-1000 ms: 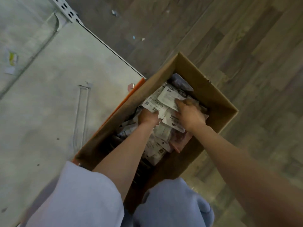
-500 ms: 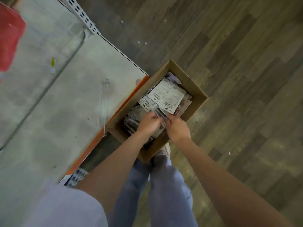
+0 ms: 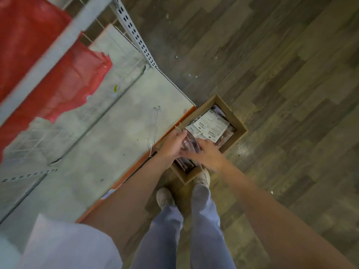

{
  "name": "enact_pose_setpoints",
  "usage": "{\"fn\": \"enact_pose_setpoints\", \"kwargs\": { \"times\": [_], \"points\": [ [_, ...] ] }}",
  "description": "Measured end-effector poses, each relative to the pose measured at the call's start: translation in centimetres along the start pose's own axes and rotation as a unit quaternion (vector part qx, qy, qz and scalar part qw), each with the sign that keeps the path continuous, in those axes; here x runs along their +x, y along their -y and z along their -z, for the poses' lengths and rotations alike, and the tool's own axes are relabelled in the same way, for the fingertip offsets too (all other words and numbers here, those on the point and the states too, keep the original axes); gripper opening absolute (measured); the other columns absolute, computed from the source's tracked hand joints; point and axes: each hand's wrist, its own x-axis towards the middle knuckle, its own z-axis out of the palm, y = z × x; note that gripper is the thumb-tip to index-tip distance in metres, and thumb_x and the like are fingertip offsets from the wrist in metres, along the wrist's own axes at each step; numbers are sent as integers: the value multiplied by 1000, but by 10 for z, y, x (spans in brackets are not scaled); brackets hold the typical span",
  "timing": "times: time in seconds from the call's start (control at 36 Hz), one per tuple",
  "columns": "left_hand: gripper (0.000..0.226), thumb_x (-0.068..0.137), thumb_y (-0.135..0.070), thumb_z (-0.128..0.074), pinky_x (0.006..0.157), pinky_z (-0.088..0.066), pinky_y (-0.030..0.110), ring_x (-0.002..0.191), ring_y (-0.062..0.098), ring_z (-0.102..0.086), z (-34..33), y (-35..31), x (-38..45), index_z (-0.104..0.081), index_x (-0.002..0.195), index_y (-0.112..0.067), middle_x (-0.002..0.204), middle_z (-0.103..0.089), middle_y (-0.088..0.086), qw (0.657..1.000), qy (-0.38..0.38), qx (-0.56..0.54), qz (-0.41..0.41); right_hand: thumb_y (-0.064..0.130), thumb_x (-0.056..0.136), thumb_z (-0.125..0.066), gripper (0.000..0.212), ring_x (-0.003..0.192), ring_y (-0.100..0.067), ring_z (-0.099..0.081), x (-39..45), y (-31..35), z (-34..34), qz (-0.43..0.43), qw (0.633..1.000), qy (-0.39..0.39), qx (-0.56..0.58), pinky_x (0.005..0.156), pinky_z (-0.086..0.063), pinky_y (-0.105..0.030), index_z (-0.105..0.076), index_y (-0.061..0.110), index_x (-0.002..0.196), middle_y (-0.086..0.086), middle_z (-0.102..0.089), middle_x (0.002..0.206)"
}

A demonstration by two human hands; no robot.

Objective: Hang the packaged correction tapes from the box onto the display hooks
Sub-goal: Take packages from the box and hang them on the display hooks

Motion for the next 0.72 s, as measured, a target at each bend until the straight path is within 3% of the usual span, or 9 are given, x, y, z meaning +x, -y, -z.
{"fn": "enact_pose_setpoints", "kwargs": {
  "times": [0.03,0.08,0.14,0.19,0.28,0.42,0.53,0.61,0.72],
  "points": [
    [12,100,-33,-43,86,-55,47,106,32,-62,4,-4,-6,-47,95,-23,121,-57,14,1000,-4,6,-3,69,72,-59,66,103,-19,-47,0,4,-2,8,1000,-7,-21,83,-40,-30,-53,25,120,-3,-50,112],
    [12,101,-33,-40,77,-58,42,104,33,-62,9,-12,-18,-45,96,-24,123,-54,14,1000,-5,21,-5,50,80,-67,58,104,-18,-50,-4,14,-5,19,998,-48,-30,85,-45,-31,-48,18,124,0,-51,113],
    [13,103,-32,-37,66,-58,32,103,31,-63,11,-19,-27,-44,95,-26,125,-53,12,999,-5,43,-15,37,85,-68,46,94,-17,-53,-10,21,-6,18,997,-73,-7,74,-46,-27,-46,15,120,1,-53,102],
    [14,103,-30,-36,64,-57,29,107,31,-61,12,-23,-35,-45,93,-28,129,-51,10,997,-1,73,-27,28,90,-65,41,86,-17,-52,-16,25,-6,16,996,-84,9,63,-41,-22,-42,14,120,3,-52,93],
    [11,99,-18,-46,73,-54,30,100,24,-62,12,-27,-46,-50,100,-28,128,-53,7,992,13,115,-45,26,91,-62,41,92,-22,-56,-27,27,-7,8,994,-104,21,73,-47,-30,-41,10,122,-5,-57,101],
    [48,88,4,-48,84,-57,33,93,19,-61,16,-20,-69,-47,123,-28,124,-51,4,981,49,172,-71,29,83,-68,43,98,-22,-59,-49,30,-17,-10,986,-138,91,79,-49,-34,-51,13,120,-4,-63,106],
    [50,91,-5,-52,92,-54,42,109,25,-59,29,-8,-102,-39,132,-32,134,-49,4,968,40,221,-114,27,83,-64,37,96,-22,-63,-78,43,-35,-13,976,-171,137,76,-52,-34,-53,16,117,-4,-65,104],
    [46,95,-20,-52,90,-53,44,98,23,-62,55,1,-134,-33,137,-27,123,-58,9,964,6,229,-133,18,86,-62,34,90,-18,-64,-101,68,-54,18,969,-178,171,68,-48,-28,-55,16,119,-3,-67,102],
    [52,93,-7,-49,81,-49,33,95,17,-56,100,9,-183,-36,140,-25,120,-56,7,962,-16,221,-161,27,82,-63,45,95,-22,-65,-129,110,-81,53,965,-168,196,77,-55,-35,-51,19,125,-4,-65,111]
  ]
}}
